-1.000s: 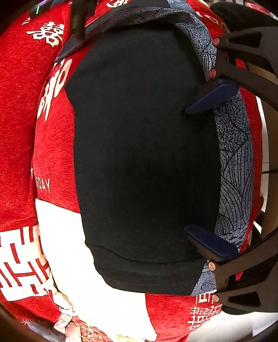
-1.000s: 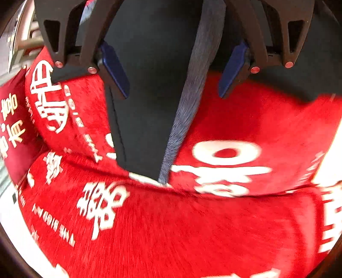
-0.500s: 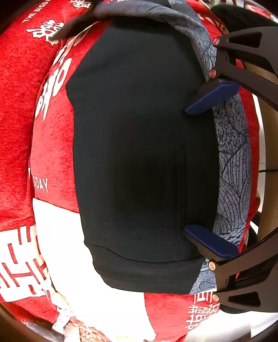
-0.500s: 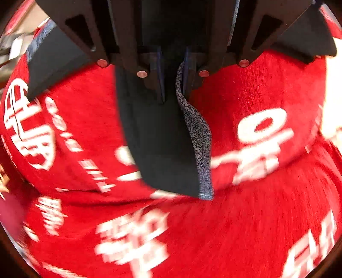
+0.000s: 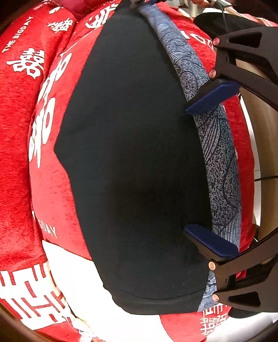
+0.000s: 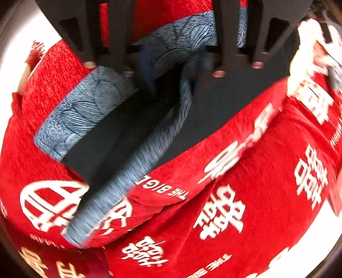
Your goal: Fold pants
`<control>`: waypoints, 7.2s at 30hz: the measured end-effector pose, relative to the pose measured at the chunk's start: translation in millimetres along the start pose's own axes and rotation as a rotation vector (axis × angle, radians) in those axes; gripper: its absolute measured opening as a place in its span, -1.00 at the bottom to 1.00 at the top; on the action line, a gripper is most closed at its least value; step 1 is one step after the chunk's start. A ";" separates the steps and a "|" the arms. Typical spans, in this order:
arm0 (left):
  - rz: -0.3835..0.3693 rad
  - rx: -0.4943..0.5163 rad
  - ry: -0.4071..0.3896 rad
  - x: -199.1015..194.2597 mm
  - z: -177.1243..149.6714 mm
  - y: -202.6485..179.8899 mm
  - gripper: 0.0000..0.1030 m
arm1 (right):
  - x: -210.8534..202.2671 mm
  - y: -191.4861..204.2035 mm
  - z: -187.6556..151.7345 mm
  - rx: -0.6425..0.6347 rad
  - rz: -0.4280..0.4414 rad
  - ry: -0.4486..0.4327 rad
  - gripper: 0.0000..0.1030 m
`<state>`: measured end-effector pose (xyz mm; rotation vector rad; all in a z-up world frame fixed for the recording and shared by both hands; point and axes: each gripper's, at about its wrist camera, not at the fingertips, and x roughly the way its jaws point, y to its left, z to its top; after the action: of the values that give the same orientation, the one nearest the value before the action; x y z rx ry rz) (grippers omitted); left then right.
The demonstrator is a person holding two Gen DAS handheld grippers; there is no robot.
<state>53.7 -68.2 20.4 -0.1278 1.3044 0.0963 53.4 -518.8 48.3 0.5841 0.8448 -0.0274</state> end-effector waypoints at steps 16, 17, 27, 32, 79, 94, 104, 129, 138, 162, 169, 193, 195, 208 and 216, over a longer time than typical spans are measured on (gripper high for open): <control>0.026 0.022 0.007 3.2 4.2 -13.0 0.98 | -29.5 -29.5 39.6 0.002 -0.064 -0.111 -0.84; 0.025 0.027 0.014 6.4 3.8 -13.9 0.98 | -20.4 -37.2 37.7 0.032 -0.103 -0.078 -0.84; 0.024 0.016 -0.025 -6.4 4.9 -12.8 0.98 | -38.0 -78.1 29.3 0.179 -0.353 -0.107 0.64; 0.011 0.089 -0.034 -8.4 -0.8 -38.2 0.98 | -50.9 3.4 5.7 -0.160 -0.286 -0.113 0.64; 0.083 -0.418 -0.053 9.9 27.3 162.8 1.00 | 136.2 348.0 -175.9 -0.850 -0.077 0.328 1.00; 0.054 -0.396 -0.090 10.8 14.6 174.5 1.00 | 93.4 151.4 -30.4 -0.654 -0.223 0.219 1.00; 0.063 -0.422 -0.112 -15.0 -6.8 170.5 1.00 | 47.5 51.3 39.8 -0.371 -0.269 0.136 1.00; 0.107 -0.164 0.015 -3.5 -54.8 93.5 1.00 | -15.0 -62.3 14.1 -0.188 -0.160 0.155 1.00; -0.066 0.107 -0.018 -32.3 -14.4 -55.6 1.00 | -20.7 -85.0 -4.5 -0.172 -0.014 0.173 1.00; 0.040 0.117 -0.049 31.7 57.6 -268.4 1.00 | -7.1 -112.4 9.1 -0.176 0.201 0.009 1.00; 0.038 0.115 -0.046 32.8 60.5 -267.4 1.00 | 23.8 -86.3 46.3 -0.218 0.199 -0.035 0.90; -0.093 -0.025 0.044 3.0 92.8 -182.8 1.00 | -61.4 86.5 26.7 -0.611 0.120 -0.158 -0.63; -0.091 -0.059 0.038 -0.2 90.8 -151.3 1.00 | -62.8 110.7 11.8 -0.659 0.119 -0.172 -0.64; -0.188 -0.307 0.004 -12.8 49.5 21.9 1.00 | 0.7 243.4 -151.8 -1.179 -0.021 -0.158 -0.64; -0.232 -0.328 -0.012 -10.2 39.9 48.1 1.00 | 52.2 259.1 -216.5 -1.382 -0.228 -0.079 -0.59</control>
<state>82.2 -14.7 38.7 -0.5558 1.2452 0.1126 2.2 -182.1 22.5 -0.8054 0.6617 0.3058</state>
